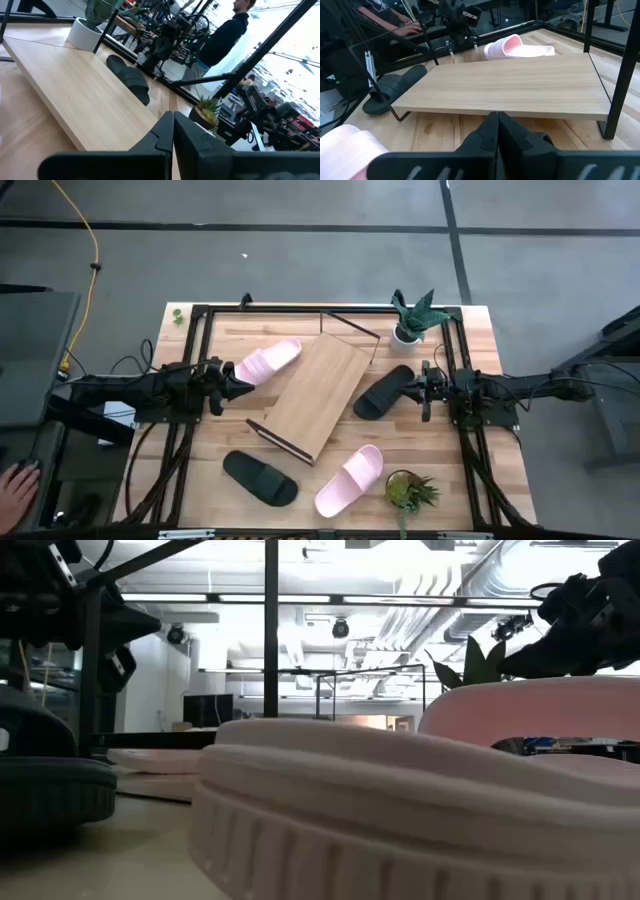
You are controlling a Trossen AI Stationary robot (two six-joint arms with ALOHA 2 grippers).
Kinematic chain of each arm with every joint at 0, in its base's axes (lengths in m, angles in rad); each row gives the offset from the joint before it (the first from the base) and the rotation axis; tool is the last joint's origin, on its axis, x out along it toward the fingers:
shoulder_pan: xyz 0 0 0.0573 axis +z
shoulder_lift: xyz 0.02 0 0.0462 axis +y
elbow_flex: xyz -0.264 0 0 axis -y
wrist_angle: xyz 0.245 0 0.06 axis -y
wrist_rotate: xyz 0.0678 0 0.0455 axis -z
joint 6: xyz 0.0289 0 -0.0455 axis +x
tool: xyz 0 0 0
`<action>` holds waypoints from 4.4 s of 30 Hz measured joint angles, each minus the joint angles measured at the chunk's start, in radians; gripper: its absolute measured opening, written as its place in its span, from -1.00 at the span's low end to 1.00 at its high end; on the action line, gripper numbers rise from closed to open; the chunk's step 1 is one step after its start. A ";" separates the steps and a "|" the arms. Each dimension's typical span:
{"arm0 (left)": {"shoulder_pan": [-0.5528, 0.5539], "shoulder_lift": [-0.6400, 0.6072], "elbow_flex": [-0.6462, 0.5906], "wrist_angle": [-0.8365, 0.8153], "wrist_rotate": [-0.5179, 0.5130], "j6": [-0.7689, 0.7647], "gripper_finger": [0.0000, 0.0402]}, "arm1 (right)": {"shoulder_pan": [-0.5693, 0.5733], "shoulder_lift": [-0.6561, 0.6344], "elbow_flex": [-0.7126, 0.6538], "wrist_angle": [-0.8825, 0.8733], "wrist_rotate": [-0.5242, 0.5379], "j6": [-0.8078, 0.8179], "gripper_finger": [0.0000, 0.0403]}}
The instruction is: Pick and place slides into the shelf
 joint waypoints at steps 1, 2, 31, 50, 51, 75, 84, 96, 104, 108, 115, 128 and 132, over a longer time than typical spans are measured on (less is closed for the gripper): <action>0.000 0.000 0.000 0.000 0.000 0.000 -1.00 | 0.000 0.000 0.000 0.000 0.000 0.000 -1.00; 0.000 0.000 0.000 0.000 0.000 0.000 -1.00 | 0.000 0.000 0.000 0.000 0.000 0.000 -1.00; 0.000 0.000 0.000 0.000 0.000 0.000 -1.00 | 0.000 0.000 0.000 0.000 0.000 0.000 -1.00; 0.000 0.000 0.000 0.000 0.000 0.000 -1.00 | 0.000 0.000 0.000 0.000 0.000 0.000 -1.00; 0.000 0.000 0.000 0.000 0.000 0.000 -1.00 | 0.000 0.000 0.000 0.000 0.000 0.000 -1.00; 0.000 0.000 0.000 0.000 0.000 0.000 -1.00 | 0.000 0.000 0.000 0.000 0.000 0.000 -1.00; 0.000 0.000 0.000 0.000 0.000 0.000 -1.00 | 0.000 0.000 0.000 0.000 0.000 0.000 -1.00; 0.000 0.000 0.000 0.000 0.000 0.000 -1.00 | 0.000 0.000 0.000 0.000 0.000 0.000 -1.00; 0.000 0.000 0.000 0.000 0.000 -0.052 -1.00 | 0.000 0.000 0.000 0.000 0.000 0.001 -1.00; 0.000 0.000 0.000 0.000 0.000 -0.056 -1.00 | 0.000 0.000 0.000 0.001 -0.005 0.192 -1.00; 0.000 0.000 0.000 0.000 0.000 -0.055 -1.00 | 0.000 0.000 0.000 0.021 -0.009 0.855 -1.00; 0.000 0.000 0.000 0.000 0.000 -0.054 -1.00 | 0.000 0.000 0.000 0.015 0.030 1.193 -1.00; 0.000 0.000 0.000 0.000 0.000 -0.066 -1.00 | 0.000 0.000 0.002 0.071 0.045 1.172 -1.00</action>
